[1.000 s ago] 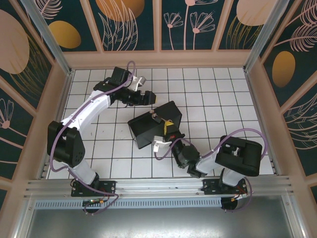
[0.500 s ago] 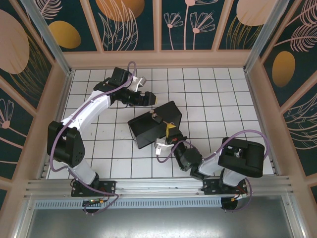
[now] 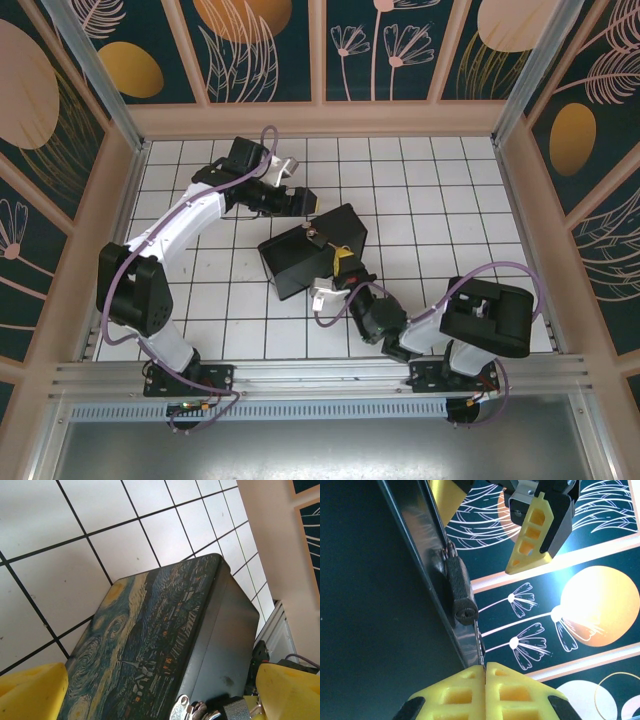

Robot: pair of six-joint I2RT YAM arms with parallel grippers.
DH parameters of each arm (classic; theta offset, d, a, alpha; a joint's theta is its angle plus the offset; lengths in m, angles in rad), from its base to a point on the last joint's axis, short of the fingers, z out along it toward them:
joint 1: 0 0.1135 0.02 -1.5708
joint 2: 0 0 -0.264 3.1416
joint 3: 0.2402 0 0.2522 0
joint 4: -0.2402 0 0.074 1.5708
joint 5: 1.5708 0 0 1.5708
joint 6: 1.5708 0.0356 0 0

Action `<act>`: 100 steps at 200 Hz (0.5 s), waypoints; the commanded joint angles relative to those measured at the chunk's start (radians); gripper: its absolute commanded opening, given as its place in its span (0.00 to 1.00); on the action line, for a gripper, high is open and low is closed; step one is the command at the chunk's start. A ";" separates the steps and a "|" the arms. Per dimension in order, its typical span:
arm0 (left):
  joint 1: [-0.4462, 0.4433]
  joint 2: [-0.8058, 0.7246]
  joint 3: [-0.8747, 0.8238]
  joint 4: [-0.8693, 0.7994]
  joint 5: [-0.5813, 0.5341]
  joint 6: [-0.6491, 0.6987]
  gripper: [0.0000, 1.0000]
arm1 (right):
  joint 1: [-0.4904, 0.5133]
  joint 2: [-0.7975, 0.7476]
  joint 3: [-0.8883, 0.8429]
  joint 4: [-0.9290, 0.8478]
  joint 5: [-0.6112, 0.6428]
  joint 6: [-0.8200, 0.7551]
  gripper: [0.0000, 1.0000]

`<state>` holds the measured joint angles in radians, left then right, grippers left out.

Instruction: Unlock the padlock with the key

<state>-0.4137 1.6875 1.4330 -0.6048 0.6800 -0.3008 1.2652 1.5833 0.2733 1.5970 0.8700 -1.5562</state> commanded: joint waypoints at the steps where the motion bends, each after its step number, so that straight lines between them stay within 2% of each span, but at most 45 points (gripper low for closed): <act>1: -0.007 0.008 0.006 -0.018 0.008 0.029 0.96 | 0.002 0.018 0.024 0.113 -0.008 0.034 0.00; 100: -0.007 -0.004 0.002 -0.027 0.009 0.041 0.96 | 0.000 0.041 0.026 0.111 -0.005 0.054 0.00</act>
<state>-0.4137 1.6897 1.4330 -0.6067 0.6796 -0.2882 1.2652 1.6142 0.2817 1.5974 0.8654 -1.5345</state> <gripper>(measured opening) 0.962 0.052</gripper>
